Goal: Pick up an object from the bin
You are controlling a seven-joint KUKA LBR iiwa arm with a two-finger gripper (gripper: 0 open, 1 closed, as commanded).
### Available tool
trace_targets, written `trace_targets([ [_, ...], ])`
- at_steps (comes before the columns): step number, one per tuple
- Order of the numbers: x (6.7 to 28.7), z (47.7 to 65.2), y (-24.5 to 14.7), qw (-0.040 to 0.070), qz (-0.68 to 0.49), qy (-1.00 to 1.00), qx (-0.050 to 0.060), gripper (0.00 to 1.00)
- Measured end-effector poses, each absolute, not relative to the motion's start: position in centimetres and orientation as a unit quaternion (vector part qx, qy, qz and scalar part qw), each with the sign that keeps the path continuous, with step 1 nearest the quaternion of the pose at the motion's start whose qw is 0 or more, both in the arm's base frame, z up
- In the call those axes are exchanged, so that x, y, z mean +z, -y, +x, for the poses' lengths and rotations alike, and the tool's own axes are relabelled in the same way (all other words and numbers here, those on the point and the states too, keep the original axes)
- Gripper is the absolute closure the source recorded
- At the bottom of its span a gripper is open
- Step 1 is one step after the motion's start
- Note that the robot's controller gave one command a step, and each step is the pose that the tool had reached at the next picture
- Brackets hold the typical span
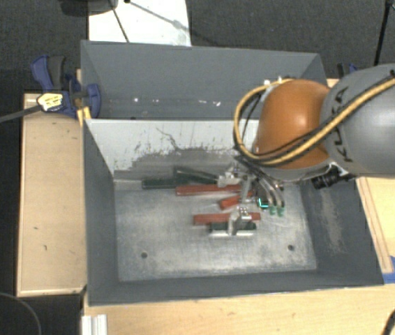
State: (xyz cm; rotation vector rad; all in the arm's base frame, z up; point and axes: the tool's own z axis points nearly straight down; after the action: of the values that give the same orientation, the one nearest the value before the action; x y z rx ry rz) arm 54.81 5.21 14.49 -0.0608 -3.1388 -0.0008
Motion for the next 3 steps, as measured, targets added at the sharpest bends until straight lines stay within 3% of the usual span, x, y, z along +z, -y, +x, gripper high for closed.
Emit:
trace_targets([
  [1,21.3,55.6,-5.5,0.000,-0.018,1.000,0.000,0.00],
  [2,20.1,56.2,-5.6,-0.009,-0.012,1.000,-0.001,0.00],
  [3,13.7,56.4,-5.6,-0.004,0.002,1.000,0.000,0.00],
])
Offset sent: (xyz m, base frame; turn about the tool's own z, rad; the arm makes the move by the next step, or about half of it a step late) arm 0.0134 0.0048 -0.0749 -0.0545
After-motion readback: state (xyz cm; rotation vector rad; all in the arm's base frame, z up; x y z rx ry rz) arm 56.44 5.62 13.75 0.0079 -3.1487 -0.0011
